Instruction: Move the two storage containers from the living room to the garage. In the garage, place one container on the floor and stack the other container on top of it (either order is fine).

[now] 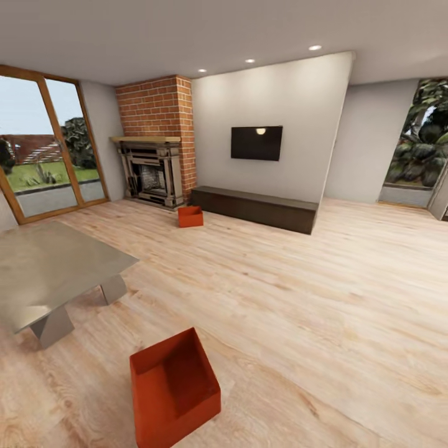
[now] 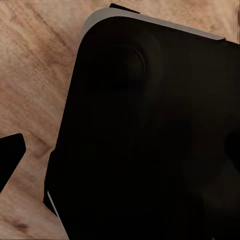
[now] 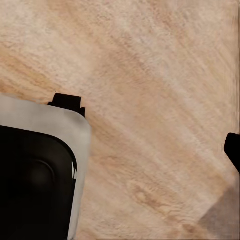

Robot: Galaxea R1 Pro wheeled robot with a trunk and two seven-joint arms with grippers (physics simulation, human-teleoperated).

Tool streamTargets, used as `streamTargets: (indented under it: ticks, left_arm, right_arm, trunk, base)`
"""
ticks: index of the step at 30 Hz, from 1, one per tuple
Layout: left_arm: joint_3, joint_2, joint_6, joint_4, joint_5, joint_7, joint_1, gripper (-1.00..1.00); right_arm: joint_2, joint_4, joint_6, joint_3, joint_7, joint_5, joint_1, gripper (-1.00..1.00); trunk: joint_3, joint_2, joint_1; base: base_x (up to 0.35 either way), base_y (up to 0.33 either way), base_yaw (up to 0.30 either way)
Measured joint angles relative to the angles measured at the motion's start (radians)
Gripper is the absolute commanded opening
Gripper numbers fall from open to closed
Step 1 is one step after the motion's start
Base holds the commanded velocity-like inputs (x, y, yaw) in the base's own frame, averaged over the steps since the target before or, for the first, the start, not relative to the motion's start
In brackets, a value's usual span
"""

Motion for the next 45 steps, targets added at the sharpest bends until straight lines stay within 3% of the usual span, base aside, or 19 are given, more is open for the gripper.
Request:
streamTargets:
  ticks: [23,45]
  left_arm:
    - [0.001,0.001,-0.003,0.0,0.0,0.0,0.0,1.0]
    - [0.0,0.002,-0.004,-0.003,0.001,0.0,0.0,1.0]
  right_arm:
    - [0.0,0.0,0.0,0.0,0.0,0.0,0.0,1.0]
    - [0.0,0.0,0.0,0.0,0.0,-0.001,0.0,1.0]
  trunk:
    - [0.0,0.0,0.0]
    - [0.0,0.0,0.001]
  base:
    - [0.266,-0.152,0.268]
    - [0.012,-0.007,0.268]
